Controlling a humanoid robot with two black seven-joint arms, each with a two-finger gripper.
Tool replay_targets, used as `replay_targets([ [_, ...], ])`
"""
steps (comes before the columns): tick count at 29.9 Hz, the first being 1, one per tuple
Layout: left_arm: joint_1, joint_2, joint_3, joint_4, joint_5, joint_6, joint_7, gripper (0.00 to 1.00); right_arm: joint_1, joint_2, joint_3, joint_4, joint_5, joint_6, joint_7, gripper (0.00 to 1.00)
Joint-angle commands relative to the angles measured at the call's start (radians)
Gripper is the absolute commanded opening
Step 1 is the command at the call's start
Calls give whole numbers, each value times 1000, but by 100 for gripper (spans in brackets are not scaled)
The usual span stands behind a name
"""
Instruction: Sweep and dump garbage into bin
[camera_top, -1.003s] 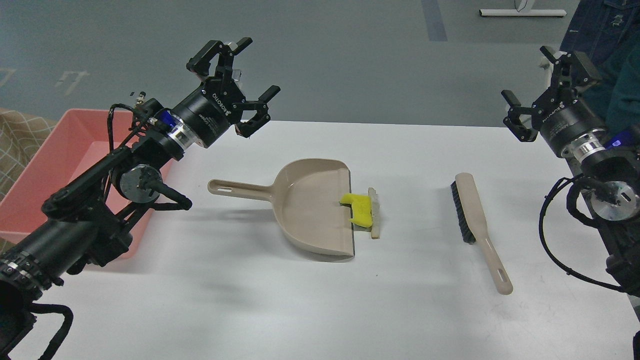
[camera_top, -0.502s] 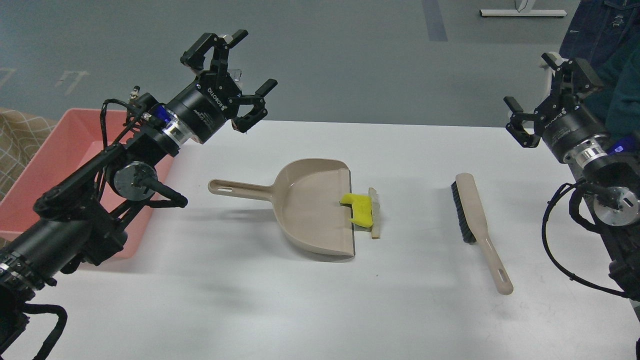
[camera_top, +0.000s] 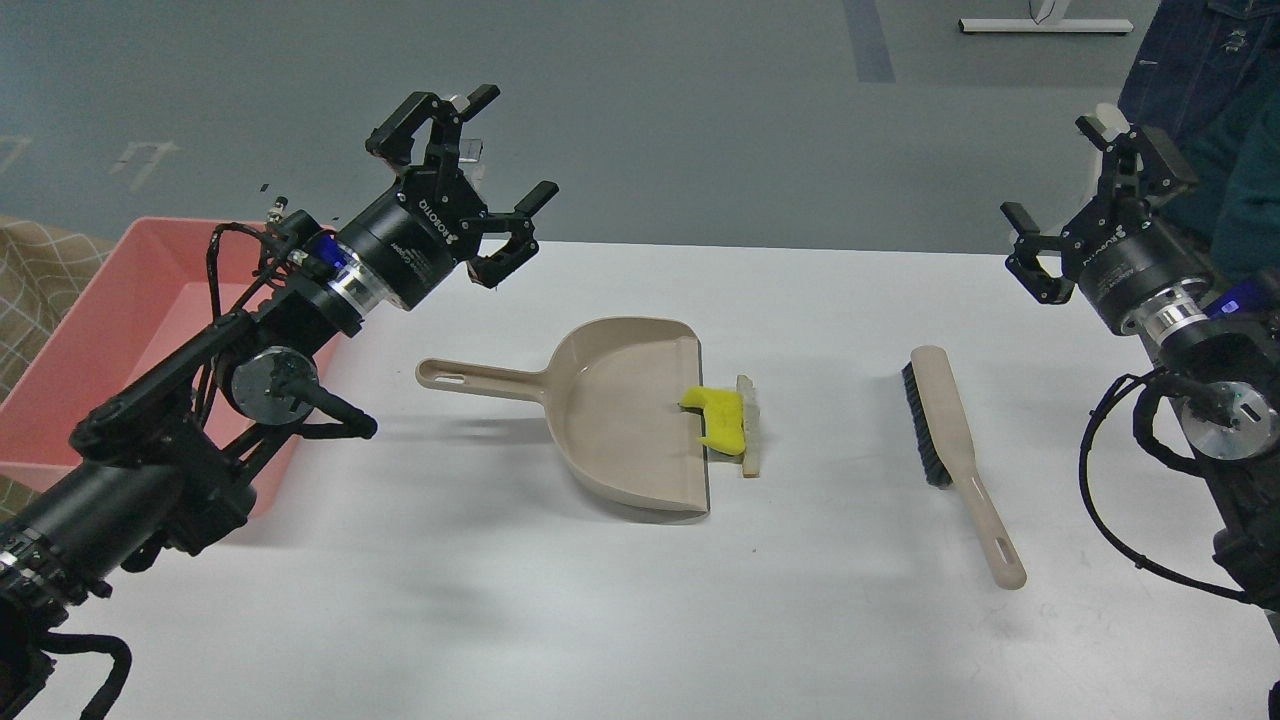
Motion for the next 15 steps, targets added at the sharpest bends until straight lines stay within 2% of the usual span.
replay_targets([
  [1,28,4,-25,-37,3,6,1,98,0,0,-2,0,0,0,0,100],
  [15,31,78,-25,-48,3,23,0,98,0,6,-2,0,-2,0,0,100],
])
